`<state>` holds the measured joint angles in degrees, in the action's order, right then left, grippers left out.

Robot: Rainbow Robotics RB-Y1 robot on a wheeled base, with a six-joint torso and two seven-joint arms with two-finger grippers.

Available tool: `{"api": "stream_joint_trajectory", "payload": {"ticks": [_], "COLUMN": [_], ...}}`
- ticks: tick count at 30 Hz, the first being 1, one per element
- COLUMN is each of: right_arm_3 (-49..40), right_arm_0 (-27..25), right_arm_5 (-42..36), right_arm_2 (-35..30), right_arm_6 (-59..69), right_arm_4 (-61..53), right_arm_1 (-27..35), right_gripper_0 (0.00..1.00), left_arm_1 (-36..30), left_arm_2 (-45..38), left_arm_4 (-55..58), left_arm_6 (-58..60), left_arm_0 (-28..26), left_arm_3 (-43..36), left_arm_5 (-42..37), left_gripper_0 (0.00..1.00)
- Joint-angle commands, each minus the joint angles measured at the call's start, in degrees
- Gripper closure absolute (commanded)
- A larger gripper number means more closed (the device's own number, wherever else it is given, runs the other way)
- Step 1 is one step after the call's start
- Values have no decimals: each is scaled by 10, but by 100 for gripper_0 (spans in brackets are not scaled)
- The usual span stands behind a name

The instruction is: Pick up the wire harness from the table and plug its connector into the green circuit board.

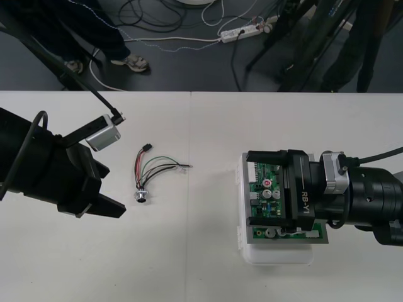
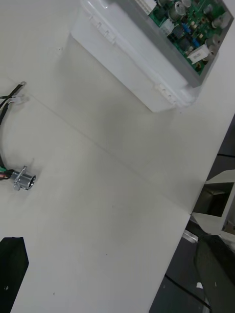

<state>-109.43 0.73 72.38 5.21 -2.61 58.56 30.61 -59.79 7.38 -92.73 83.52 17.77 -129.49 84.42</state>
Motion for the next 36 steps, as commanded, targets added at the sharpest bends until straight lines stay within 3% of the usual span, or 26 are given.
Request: {"api": "stream_joint_trajectory", "payload": {"ticks": [1, 7, 21, 36], "right_arm_3": [-22, -22, -22, -22], "right_arm_0": [14, 24, 28, 29], "right_arm_5": [-5, -5, -5, -7], "right_arm_2": [16, 17, 17, 14], "right_arm_6": [-17, -17, -12, -16], "right_arm_4": [6, 14, 15, 15], "right_arm_1": [-10, -10, -9, -9], "right_gripper_0": [0, 0, 0, 0], "left_arm_1": [-8, 20, 75, 92], "left_arm_2": [11, 11, 15, 103], "left_arm_4": [-37, -43, -79, -139], "left_arm_6": [-44, -43, -42, -42], "left_arm_0": [28, 46, 67, 89], "left_arm_3": [-13, 17, 80, 142], "left_arm_5": [5, 54, 56, 56], "left_gripper_0": [0, 0, 0, 0]}}
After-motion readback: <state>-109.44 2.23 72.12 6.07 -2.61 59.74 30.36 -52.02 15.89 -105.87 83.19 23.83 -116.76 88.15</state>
